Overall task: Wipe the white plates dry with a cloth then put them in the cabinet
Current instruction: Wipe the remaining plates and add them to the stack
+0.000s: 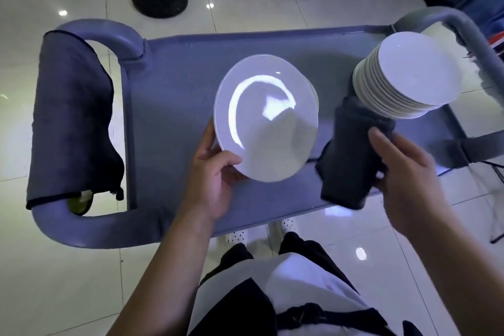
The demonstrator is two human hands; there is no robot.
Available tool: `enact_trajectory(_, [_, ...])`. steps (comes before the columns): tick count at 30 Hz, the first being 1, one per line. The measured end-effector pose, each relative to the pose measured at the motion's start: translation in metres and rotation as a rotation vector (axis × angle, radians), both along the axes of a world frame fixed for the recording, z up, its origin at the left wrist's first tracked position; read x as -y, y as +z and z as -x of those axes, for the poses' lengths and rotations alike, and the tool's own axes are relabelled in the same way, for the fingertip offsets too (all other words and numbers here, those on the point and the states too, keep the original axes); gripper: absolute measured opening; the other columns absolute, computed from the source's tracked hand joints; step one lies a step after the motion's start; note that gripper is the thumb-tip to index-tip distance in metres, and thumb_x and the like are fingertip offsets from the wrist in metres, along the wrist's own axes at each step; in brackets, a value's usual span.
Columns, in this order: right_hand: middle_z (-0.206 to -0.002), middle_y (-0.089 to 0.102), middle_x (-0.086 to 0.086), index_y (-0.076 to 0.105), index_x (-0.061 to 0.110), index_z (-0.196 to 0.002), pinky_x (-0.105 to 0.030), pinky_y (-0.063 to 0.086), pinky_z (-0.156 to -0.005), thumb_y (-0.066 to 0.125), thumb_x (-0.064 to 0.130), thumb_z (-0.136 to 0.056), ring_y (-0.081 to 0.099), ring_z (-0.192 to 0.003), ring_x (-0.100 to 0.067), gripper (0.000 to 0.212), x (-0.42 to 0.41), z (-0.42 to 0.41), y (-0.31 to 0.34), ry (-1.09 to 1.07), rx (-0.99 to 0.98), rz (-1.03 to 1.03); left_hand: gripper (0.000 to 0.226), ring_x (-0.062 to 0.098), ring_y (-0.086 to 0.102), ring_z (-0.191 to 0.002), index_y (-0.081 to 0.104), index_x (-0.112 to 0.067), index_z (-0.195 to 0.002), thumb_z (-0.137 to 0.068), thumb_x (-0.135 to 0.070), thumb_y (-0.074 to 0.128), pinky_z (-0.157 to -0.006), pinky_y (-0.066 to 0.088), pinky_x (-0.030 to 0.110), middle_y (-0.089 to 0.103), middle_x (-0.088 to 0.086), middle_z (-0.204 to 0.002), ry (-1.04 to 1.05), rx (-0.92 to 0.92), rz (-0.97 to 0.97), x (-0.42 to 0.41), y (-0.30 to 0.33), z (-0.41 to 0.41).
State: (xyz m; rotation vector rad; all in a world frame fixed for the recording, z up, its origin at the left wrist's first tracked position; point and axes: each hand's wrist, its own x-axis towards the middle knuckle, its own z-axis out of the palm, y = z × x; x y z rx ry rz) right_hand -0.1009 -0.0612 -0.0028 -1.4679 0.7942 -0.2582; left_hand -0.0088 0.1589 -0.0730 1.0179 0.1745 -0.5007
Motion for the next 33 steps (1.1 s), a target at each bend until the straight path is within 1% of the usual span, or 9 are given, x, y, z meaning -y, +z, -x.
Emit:
enact_trajectory(2, [-0.069, 0.062, 0.009, 0.072, 0.017, -0.102, -0.021, 0.048, -0.064, 0.060, 0.013, -0.098, 0.054, -0.064, -0.004, 0.013, -0.019, -0.018, -0.004, 0.027, 0.134, 0.185, 0.076, 0.018, 0.061, -0.090, 0.057, -0.023, -0.142, -0.070, 0.003, 0.051, -0.065, 0.054, 0.034, 0.068, -0.001, -0.106, -0.033, -0.034, -0.019, 0.003, -0.001, 0.005])
enact_trajectory(4, [-0.098, 0.071, 0.008, 0.070, 0.022, -0.122, -0.032, 0.052, -0.091, 0.060, 0.017, -0.094, 0.064, -0.098, -0.008, 0.030, -0.042, -0.035, -0.019, 0.198, 0.150, 0.353, 0.078, 0.016, 0.062, -0.090, 0.055, -0.024, -0.144, -0.071, 0.003, 0.051, -0.064, 0.058, 0.036, 0.069, -0.001, -0.108, -0.076, -0.034, -0.008, 0.009, 0.001, 0.011])
enact_trajectory(8, [-0.156, 0.043, 0.008, 0.056, 0.037, -0.140, -0.047, 0.014, -0.124, 0.050, 0.034, -0.095, 0.023, -0.151, -0.012, 0.046, -0.079, -0.034, -0.044, 0.561, -0.099, 0.716, 0.067, 0.020, 0.067, -0.080, 0.054, -0.023, -0.143, -0.088, 0.012, 0.044, -0.063, 0.058, 0.037, 0.070, 0.010, -0.110, -0.053, -0.059, 0.110, 0.009, 0.008, 0.018])
enact_trajectory(13, [-0.164, 0.022, 0.017, 0.032, 0.041, -0.154, -0.037, 0.004, -0.126, 0.054, 0.033, -0.100, 0.005, -0.153, 0.000, 0.059, -0.093, -0.005, -0.057, 0.886, -0.059, 0.674, 0.063, 0.017, 0.069, -0.070, 0.057, -0.022, -0.140, -0.091, 0.013, 0.040, -0.061, 0.057, 0.033, 0.071, 0.007, -0.094, 0.066, -0.086, 0.063, -0.013, 0.005, 0.015])
enact_trajectory(20, [-0.129, 0.064, -0.002, 0.058, 0.019, -0.141, -0.040, 0.055, -0.088, 0.066, -0.005, -0.080, 0.061, -0.109, -0.031, 0.066, -0.104, -0.016, -0.060, 0.608, 0.022, 1.066, 0.053, 0.039, 0.069, -0.110, 0.056, -0.030, -0.143, -0.098, 0.000, 0.053, -0.068, 0.061, 0.048, 0.073, 0.015, -0.119, 0.139, -0.081, -0.097, -0.003, 0.014, 0.012])
enact_trajectory(23, [-0.125, 0.067, 0.004, 0.057, 0.019, -0.142, -0.030, 0.055, -0.077, 0.058, 0.003, -0.081, 0.067, -0.098, -0.022, 0.063, -0.110, -0.019, -0.052, 0.592, 0.018, 1.012, 0.053, 0.019, 0.073, -0.091, 0.056, -0.032, -0.143, -0.099, -0.002, 0.058, -0.058, 0.059, 0.036, 0.077, -0.001, -0.099, 0.154, 0.022, -0.196, 0.002, 0.022, 0.012])
enact_trajectory(26, [-0.096, 0.068, 0.020, 0.060, 0.033, -0.137, -0.013, 0.044, -0.068, 0.056, 0.007, -0.083, 0.055, -0.071, 0.004, 0.060, -0.110, -0.019, -0.045, 0.545, -0.012, 0.834, 0.051, 0.015, 0.072, -0.095, 0.055, -0.032, -0.143, -0.097, -0.016, 0.067, -0.075, 0.060, 0.038, 0.076, -0.005, -0.099, 0.112, 0.111, -0.255, 0.005, 0.021, 0.008])
enact_trajectory(29, [-0.067, 0.059, 0.008, 0.070, 0.037, -0.099, -0.034, 0.048, -0.063, 0.062, 0.002, -0.085, 0.047, -0.059, -0.014, 0.039, -0.097, -0.024, -0.040, 0.407, -0.083, 0.389, 0.055, 0.000, 0.062, -0.121, 0.054, -0.031, -0.145, -0.091, -0.039, 0.062, -0.106, 0.047, 0.030, 0.070, -0.018, -0.124, -0.037, 0.177, -0.308, 0.008, 0.021, 0.003])
enact_trajectory(33, [-0.086, 0.077, -0.006, 0.073, 0.012, -0.096, -0.042, 0.060, -0.077, 0.062, -0.017, -0.084, 0.071, -0.081, -0.020, 0.033, -0.084, -0.025, -0.025, 0.128, -0.013, -0.082, 0.045, -0.014, 0.041, -0.136, 0.050, -0.056, -0.139, -0.095, -0.058, 0.047, -0.120, 0.032, 0.031, 0.051, -0.039, -0.140, -0.407, 0.344, -0.423, 0.012, 0.015, -0.003])
